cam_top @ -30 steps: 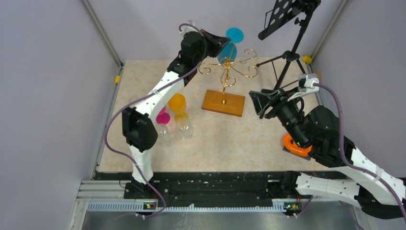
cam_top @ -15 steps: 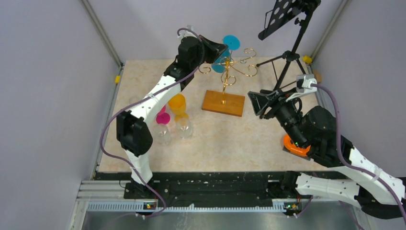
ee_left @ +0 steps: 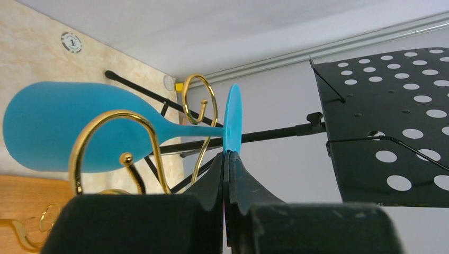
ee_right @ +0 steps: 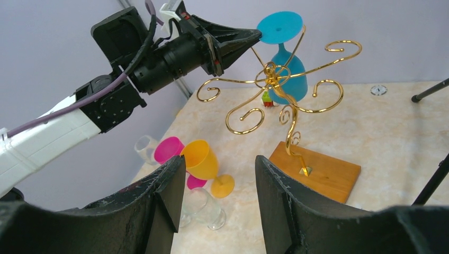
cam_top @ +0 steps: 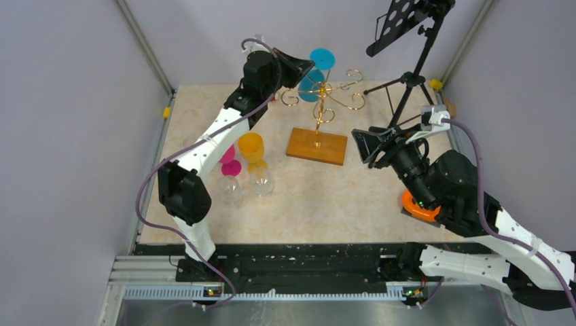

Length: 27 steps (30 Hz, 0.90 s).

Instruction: Take the wine glass off the wine glass rack

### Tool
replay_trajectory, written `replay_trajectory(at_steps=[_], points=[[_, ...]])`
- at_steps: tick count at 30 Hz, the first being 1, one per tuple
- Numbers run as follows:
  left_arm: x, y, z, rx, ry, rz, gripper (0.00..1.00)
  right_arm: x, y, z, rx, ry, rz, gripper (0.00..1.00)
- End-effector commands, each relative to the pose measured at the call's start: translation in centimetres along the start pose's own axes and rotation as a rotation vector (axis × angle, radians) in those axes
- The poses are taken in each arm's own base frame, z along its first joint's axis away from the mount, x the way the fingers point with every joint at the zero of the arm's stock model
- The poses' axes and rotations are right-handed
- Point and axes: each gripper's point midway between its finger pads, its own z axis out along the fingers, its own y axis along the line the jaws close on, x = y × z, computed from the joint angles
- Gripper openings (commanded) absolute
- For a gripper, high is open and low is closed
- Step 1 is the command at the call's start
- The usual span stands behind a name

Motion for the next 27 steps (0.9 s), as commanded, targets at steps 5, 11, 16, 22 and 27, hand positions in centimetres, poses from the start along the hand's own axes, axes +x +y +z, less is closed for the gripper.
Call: replay_trajectory(at_steps=[5,11,16,22,27], points=[[-3.3,-4.9,-3.4,0.112,-0.093,0.022,0.0,-0.4,0.5,0.4,-0.012,-0.017,0.016,0.52],[-5.0,-4.8,-3.5,0.115,-0.109,0.043,0.0,-0.4,0.6,0.3,-0.017,-0.014,0.018,0.52],[-6.6,-4.3,-3.5,0.121,-0.122,0.053,0.0,-0.5,0.8,0.3,-0.025,-0.014,0.016,0.58],[-8.5,-4.9,-4.0,0.183,-0.092,0.078,0.0,-0.3,1.2,0.6,-0.043,-0.005,0.003,0.67],[-10.0,-5.1,-5.7,0.198,-0.089,0.108,0.0,0.0,1.7,0.9,-0.061,0.002,-0.002,0.72]])
